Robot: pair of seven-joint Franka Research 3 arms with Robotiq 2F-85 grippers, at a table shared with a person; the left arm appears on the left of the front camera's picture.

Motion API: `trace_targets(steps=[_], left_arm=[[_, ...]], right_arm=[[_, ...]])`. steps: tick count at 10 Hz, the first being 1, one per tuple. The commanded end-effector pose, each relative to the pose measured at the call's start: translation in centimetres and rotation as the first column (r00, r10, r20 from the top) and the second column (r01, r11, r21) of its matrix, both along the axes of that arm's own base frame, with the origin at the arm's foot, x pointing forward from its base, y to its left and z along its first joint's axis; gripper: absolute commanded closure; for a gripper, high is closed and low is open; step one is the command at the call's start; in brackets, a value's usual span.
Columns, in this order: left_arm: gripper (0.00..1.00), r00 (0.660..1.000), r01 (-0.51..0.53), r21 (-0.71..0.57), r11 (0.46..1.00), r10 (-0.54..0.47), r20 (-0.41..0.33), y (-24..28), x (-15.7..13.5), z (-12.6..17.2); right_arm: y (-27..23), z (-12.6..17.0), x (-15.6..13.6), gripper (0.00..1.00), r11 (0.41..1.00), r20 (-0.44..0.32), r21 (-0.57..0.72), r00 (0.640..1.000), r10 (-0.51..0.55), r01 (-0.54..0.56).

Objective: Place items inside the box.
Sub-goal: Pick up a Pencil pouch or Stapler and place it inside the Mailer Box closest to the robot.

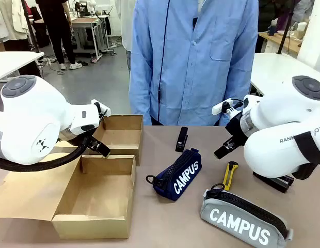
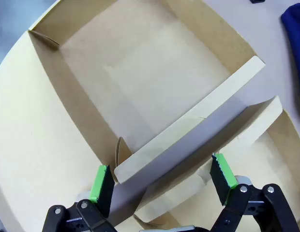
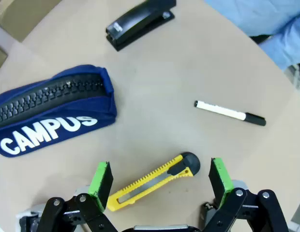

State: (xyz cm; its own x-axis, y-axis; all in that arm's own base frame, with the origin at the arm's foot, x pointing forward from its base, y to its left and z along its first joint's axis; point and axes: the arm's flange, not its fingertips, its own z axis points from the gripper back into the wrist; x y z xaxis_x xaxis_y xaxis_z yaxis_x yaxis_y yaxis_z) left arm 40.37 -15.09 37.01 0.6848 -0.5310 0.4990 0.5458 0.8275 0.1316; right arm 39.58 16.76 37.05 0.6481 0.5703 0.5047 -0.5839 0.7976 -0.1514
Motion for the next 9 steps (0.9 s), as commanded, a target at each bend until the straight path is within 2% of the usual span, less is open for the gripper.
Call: trace_targets(steps=[1, 9], left_arm=[[0.00, 1.000, 0.000, 0.000, 1.000, 0.000, 0.000, 0.00, 0.00, 0.00], [0.00, 1.000, 0.000, 0.000, 1.000, 0.000, 0.000, 0.00, 0.00, 0.00]], right_arm=[[0.00, 0.00, 0.00, 0.00, 1.000, 0.000, 0.000, 1.000, 0.000, 0.000], [0.00, 0.00, 0.00, 0.00, 1.000, 0.000, 0.000, 1.000, 0.000, 0.000]])
